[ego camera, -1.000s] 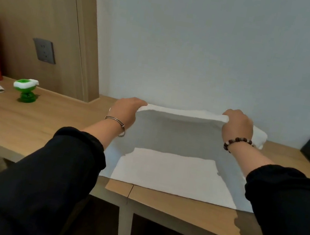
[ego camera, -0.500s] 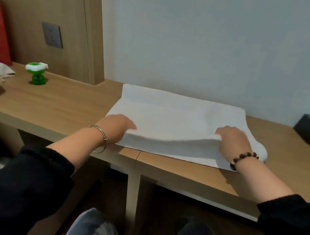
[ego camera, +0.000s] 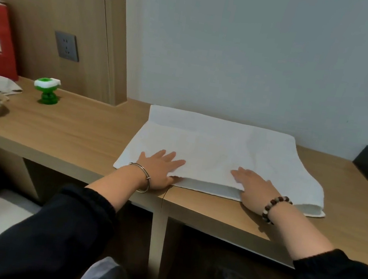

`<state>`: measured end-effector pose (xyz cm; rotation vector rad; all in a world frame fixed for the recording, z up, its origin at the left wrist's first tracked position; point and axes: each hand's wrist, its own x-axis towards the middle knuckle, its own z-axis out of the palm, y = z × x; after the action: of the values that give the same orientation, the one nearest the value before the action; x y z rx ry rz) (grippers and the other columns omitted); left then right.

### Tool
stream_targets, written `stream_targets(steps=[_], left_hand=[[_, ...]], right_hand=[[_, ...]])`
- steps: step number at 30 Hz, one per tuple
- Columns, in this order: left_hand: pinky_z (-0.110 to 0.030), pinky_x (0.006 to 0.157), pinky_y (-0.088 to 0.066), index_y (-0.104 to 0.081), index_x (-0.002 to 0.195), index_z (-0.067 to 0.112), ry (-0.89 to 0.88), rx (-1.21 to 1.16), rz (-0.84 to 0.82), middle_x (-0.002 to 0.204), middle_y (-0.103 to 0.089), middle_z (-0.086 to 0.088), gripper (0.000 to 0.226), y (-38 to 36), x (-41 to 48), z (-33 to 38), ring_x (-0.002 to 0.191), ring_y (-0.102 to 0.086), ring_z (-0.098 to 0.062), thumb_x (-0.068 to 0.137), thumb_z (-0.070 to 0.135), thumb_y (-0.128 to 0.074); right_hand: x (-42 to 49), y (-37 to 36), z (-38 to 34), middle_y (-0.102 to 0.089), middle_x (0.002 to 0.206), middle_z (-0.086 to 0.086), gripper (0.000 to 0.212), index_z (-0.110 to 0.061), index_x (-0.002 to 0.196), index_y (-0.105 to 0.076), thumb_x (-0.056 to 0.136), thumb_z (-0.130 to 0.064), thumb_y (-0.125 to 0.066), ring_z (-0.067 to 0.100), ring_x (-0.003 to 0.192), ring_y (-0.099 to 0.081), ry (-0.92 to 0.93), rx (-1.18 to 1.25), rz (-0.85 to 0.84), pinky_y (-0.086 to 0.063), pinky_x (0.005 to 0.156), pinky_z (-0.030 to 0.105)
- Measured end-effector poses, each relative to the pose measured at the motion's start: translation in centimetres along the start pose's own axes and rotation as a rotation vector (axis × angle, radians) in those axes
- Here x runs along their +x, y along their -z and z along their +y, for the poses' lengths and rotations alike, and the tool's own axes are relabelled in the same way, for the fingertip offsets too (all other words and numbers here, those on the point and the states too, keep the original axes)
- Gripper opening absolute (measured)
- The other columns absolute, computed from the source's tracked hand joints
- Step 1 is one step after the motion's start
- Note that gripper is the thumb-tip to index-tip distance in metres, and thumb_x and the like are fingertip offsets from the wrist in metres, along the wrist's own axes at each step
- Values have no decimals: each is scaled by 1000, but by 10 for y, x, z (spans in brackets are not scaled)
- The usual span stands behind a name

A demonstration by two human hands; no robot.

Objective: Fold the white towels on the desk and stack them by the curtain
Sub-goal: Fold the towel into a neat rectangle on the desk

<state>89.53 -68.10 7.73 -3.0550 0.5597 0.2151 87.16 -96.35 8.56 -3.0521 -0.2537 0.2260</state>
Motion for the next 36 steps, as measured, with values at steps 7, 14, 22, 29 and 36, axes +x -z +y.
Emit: stream_targets(steps=[7, 14, 22, 29, 36], left_hand=[[-64, 109, -2, -2, 148, 46, 53, -14, 49, 160, 6, 9, 60, -4, 41, 20, 147, 6, -21, 94, 64, -20], [-64, 109, 0, -3, 148, 45, 72, -34, 27, 160, 6, 9, 56, -1, 69, 22, 147, 7, -21, 98, 52, -25], [-35, 103, -34, -30, 145, 35, -47, 70, 159, 145, -41, 6, 62, 19, 47, -12, 131, -39, -19, 92, 4, -40], [-37, 104, -32, -27, 146, 27, -25, 319, 345, 139, -47, 1, 73, 35, 26, -52, 125, -45, -20, 84, -9, -40], [-41, 103, -38, -25, 146, 28, 135, 252, 96, 142, -43, -2, 61, 16, 18, -67, 126, -45, -24, 92, 3, -37]], right_hand=[[30, 3, 30, -2, 160, -10, 62, -35, 152, -9, 99, -11, -31, 11, 147, -3, -76, 10, 21, -4, 117, 48], [54, 4, 39, -2, 160, -10, 65, -36, 151, -9, 97, -6, -29, 10, 146, -2, -126, 54, 26, 0, 117, 48], [59, 1, 41, -2, 160, -9, 66, -36, 151, -10, 96, -6, -30, 10, 146, -3, -128, 38, 45, 0, 117, 47], [61, 4, 39, -2, 160, -8, 71, -35, 151, -6, 94, -1, -31, 13, 147, -6, -138, -94, 22, -4, 118, 47], [53, 5, 16, -25, 155, 1, 59, -23, 146, -25, 91, -5, -37, 20, 142, -20, -34, -213, 112, -9, 117, 47]])
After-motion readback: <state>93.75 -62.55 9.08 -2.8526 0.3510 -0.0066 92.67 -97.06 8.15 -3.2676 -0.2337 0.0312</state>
